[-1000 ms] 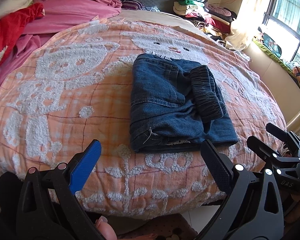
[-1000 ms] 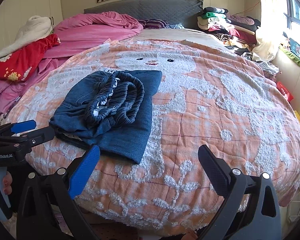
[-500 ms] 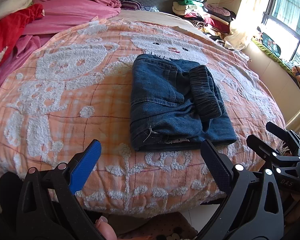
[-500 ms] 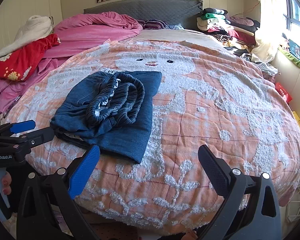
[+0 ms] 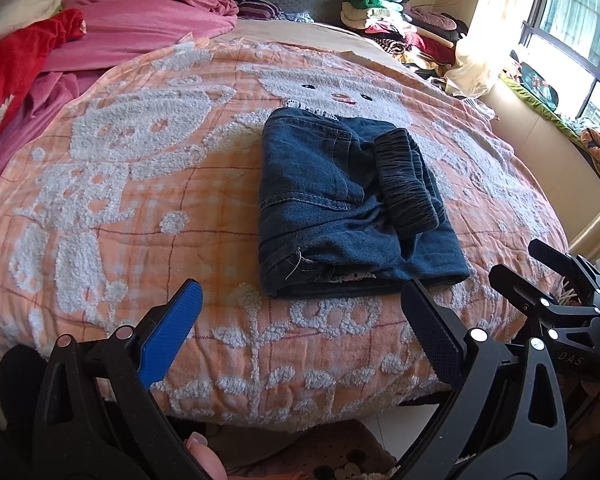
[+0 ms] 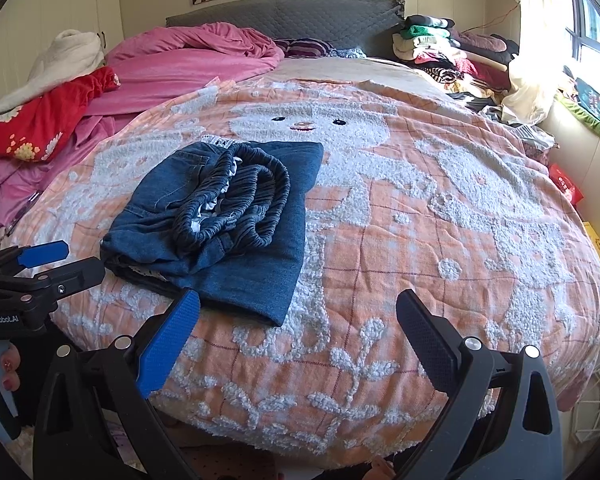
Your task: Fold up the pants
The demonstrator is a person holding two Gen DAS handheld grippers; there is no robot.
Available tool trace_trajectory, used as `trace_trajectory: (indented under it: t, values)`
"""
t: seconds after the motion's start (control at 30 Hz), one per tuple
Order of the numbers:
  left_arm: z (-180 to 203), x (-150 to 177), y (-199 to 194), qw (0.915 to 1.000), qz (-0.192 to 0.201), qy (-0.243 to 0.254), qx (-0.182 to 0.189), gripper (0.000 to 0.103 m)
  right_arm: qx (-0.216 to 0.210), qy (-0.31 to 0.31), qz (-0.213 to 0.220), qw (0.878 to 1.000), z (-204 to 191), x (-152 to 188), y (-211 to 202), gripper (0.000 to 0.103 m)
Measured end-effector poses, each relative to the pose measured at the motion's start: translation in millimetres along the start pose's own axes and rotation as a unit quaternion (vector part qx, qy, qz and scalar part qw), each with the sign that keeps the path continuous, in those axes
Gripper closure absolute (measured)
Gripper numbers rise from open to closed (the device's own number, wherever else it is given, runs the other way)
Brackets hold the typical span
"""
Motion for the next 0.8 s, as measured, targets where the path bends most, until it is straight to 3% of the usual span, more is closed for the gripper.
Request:
trace_trajectory:
  t: [0.23, 0.43, 0.53, 0.6, 0.7, 0.8]
  values:
    - [-2.0, -0.8, 1.1, 0.9999, -0.002, 0.006, 0.013, 0.009, 0.001, 0.008, -0.005, 1.0, 6.3, 0.2, 3.4, 0.005]
    - [-27.7, -5.3, 16.3, 0.9995, -0.021, -0.02, -0.009, 0.009, 0.002, 0.039, -0.006, 0.999, 39.8, -4.8, 3.6, 0.005]
    - [-70.8, -25.6, 34.5, 0.9971, -0.019, -0.052, -0.052, 0.009, 0.029, 0.068, -0.003, 0.997, 92.4, -16.5, -2.8, 0.005]
    - [-112.2, -41.1, 60.6, 0.9928, -0.034, -0.058, -0.099, 0.009, 0.055, 0.09, 0.009, 0.994, 141.1, -29.1, -10.5, 0.005]
    - [-187.7, -67.1, 104.5, 0.9785, -0.051, -0.086, -0.181, 0.009, 0.1, 0.13, 0.001, 0.987, 236.7, -41.4, -12.6, 0.005]
    - [-253.1, -88.4, 144.6, 0.962, -0.07, -0.128, -0.231, 0.009, 0.153, 0.167, -0.03, 0.974, 334.9, -42.2, -1.1, 0.005]
Point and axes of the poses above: each gripper's, at about its wrist camera, not at the fingertips, and y roughly the way its jaws point, z to its right, x to its underside, the point moved 10 cm from there along y, roughly the way its jaws point, and after that the axes turned 14 degrees about -x, right-handed, at the moved point
